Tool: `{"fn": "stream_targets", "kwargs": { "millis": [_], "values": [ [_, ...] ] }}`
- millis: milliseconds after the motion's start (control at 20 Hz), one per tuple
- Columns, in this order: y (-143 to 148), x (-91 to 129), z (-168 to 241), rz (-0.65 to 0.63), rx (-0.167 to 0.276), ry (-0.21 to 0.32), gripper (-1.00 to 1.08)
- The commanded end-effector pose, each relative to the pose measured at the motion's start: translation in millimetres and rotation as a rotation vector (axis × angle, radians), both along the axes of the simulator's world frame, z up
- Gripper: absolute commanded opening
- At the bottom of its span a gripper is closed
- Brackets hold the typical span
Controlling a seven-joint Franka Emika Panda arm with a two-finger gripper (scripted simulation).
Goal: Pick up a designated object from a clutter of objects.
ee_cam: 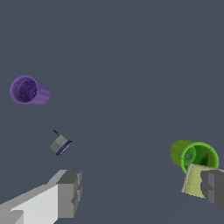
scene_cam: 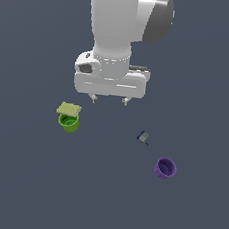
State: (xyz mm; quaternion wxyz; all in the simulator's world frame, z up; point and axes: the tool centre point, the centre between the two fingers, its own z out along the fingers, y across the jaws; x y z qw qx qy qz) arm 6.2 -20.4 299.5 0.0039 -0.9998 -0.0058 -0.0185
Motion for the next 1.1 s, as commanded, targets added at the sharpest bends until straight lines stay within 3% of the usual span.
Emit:
{"fn": "stream_targets", "kwargs": {
  "millis": [0, 450, 750, 1050],
  "values": [
    [10.7, 2.9, -15.0, 0.049, -0.009, 0.004, 1.0],
    [77.1, 7.5, -102.4, 0.344, -0.044, 0.019, 1.0],
    [133.1, -6.3, -169.7, 0.584, -0.046, 0.028, 1.0],
    [171.6, -24.6, -213.2, 0.746, -0.034, 0.031, 1.0]
  ]
}}
